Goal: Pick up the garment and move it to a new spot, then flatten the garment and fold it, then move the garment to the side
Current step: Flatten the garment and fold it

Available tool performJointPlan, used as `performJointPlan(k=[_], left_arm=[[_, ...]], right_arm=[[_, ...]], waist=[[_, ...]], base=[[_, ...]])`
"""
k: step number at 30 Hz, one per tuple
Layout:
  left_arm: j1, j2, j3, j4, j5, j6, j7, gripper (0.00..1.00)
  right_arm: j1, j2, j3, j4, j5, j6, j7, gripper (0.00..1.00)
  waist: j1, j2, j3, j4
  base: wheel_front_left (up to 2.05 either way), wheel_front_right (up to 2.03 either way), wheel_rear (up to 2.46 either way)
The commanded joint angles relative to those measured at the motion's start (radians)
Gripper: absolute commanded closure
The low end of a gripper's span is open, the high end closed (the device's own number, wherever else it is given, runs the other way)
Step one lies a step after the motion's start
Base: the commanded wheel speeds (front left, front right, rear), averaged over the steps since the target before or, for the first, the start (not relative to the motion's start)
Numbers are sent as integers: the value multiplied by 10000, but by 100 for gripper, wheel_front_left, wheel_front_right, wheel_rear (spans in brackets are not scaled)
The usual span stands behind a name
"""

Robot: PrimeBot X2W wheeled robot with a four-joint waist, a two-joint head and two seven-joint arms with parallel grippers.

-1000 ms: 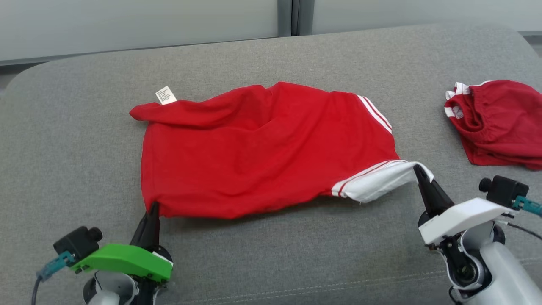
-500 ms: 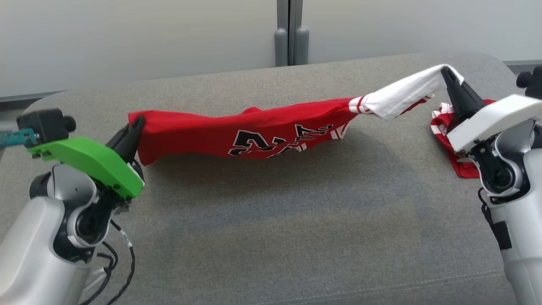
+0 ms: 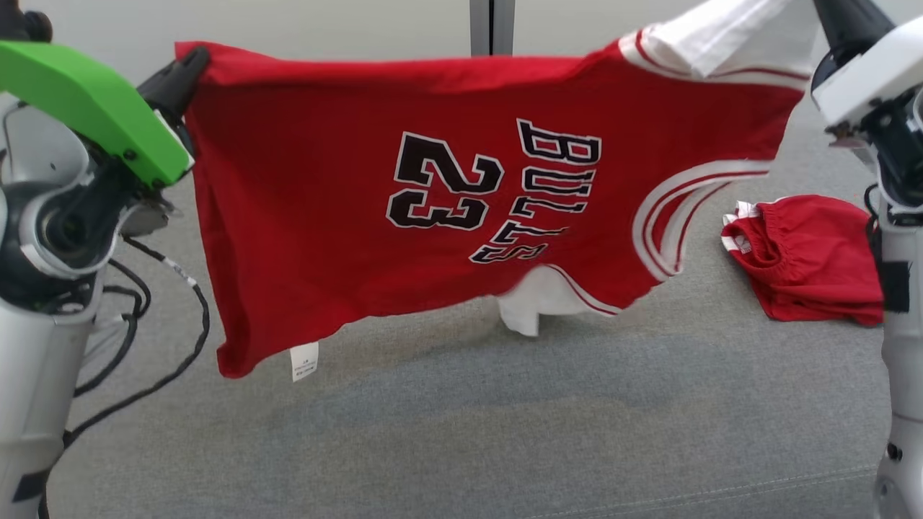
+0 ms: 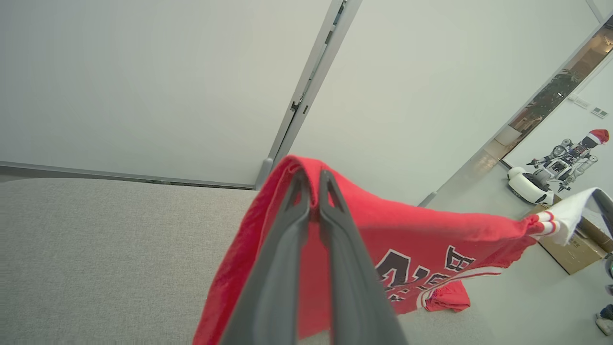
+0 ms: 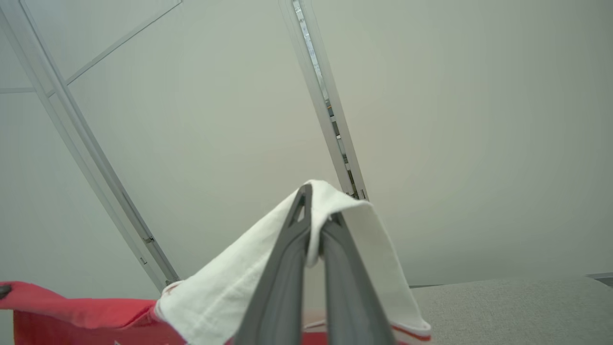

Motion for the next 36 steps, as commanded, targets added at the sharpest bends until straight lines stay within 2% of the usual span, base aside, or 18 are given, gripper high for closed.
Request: performJointPlan(k=[1, 7, 13, 17, 22, 27, 28, 32, 36], left_arm=[[-277, 5, 24, 170, -102, 140, 129, 100], [-1123, -281, 37, 1095, -49, 456, 290, 100], [-1933, -566, -38, 1998, 254, 516, -37, 100], [-2965, -878, -37, 2644, 640, 347, -695, 100], [-4636, -1220, 131, 3678, 1284, 67, -2027, 100], [-6204, -1635, 313, 4882, 1965, -362, -4022, 100], [-6753, -1746, 264, 5392, 2292, -534, -4724, 100], [-7968, -1923, 302, 6152, 2783, -872, -6160, 100], [-8724, -2063, 431, 6884, 3113, -1134, -7614, 100]], right_arm=[[-263, 48, -102, 54, -133, -1, 143, 100], [-1402, 424, -242, 618, -638, -1, 504, 100], [-2590, 801, -303, 1614, -1315, -1, 103, 100], [-3842, 955, -99, 2360, -2019, -1, -608, 100], [-5798, 1118, 59, 3471, -3192, -1, -2133, 100], [-7464, 1251, 162, 4804, -4260, -2, -4007, 100], [-8056, 1308, -12, 5344, -4642, -2, -4741, 100], [-9181, 1417, -542, 6227, -5522, -2, -6063, 100], [-9741, 1533, -1025, 6669, -6281, -2, -6650, 100]], waist=[[0, 0, -4, -29], [0, 0, 277, -127], [0, 0, 893, -231], [0, 0, 1917, -311], [0, 0, 3455, -470], [0, 0, 4610, -597], [0, 0, 4943, -578], [0, 0, 5617, -513], [0, 0, 6163, -398]], base=[[0, 0, 0], [0, 0, 0], [0, 0, 0], [0, 0, 0], [0, 0, 0], [0, 0, 0], [0, 0, 0], [0, 0, 0], [0, 0, 0]])
